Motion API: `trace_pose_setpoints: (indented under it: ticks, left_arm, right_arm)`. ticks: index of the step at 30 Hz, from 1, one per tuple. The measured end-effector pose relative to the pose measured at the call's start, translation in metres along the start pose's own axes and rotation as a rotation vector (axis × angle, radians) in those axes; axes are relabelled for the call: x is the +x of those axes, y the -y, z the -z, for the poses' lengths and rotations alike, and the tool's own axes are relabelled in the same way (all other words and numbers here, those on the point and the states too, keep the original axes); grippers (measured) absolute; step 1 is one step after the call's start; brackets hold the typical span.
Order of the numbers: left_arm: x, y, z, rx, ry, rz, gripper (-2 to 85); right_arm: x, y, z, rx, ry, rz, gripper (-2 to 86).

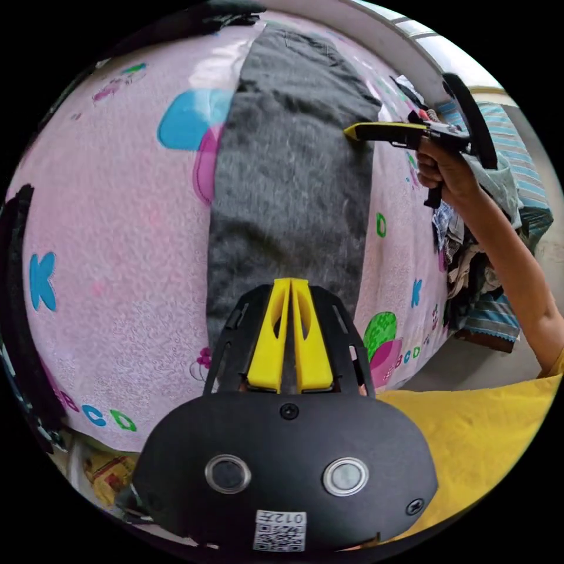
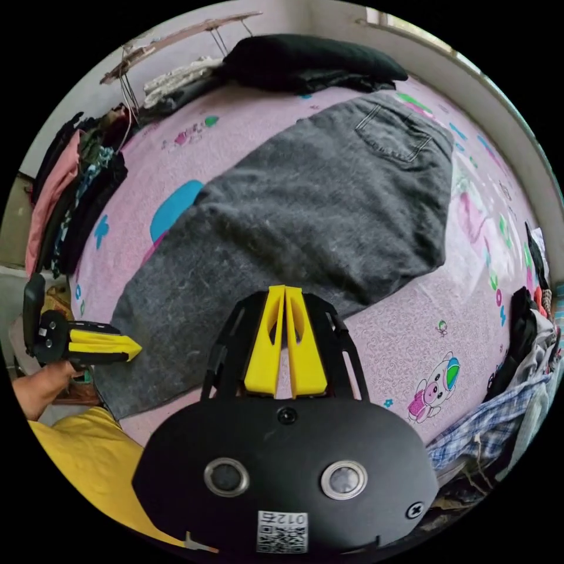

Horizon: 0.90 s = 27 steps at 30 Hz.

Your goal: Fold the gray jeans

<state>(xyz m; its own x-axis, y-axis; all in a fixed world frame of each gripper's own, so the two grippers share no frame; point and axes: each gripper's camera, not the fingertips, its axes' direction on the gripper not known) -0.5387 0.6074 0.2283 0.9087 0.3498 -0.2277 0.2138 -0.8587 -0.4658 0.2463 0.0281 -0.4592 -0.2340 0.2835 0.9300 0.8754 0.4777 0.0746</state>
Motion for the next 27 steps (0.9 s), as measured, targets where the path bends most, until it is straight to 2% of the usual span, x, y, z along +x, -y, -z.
trace_pose_setpoints:
  ticks: [5,6,9,12,16,21,25,27]
  left_arm:
    - [-0.013,-0.055,-0.016,0.096,-0.099,0.072,0.3]
    - [-0.014,-0.058,-0.017,0.089,-0.104,0.071,0.3]
    - [-0.017,-0.079,-0.009,0.113,-0.045,0.046,0.2]
    - [-0.029,-0.107,-0.003,0.143,0.022,0.077,0.2]
    - [-0.051,-0.152,-0.024,0.043,-0.019,0.133,0.3]
    - [-0.067,-0.194,-0.035,0.069,-0.110,0.194,0.2]
    - [-0.066,-0.218,-0.031,0.053,-0.006,0.131,0.0]
    - [-0.070,-0.231,-0.038,0.028,-0.025,0.132,-0.1]
  right_arm:
    - [0.026,-0.003,-0.020,-0.013,0.026,-0.067,0.0]
    - [0.024,-0.001,-0.020,0.033,0.016,-0.057,0.0]
    - [0.011,0.010,-0.024,0.139,0.125,0.020,0.0]
    - [0.006,0.031,-0.051,0.138,0.163,0.014,0.0]
    - [0.016,0.052,-0.102,0.052,0.160,-0.030,0.0]
    - [0.046,0.042,-0.124,0.013,0.178,-0.072,-0.1]
    - [0.047,-0.004,-0.134,0.045,0.246,-0.022,-0.1]
    - [0.042,-0.027,-0.150,0.023,0.270,-0.011,-0.1]
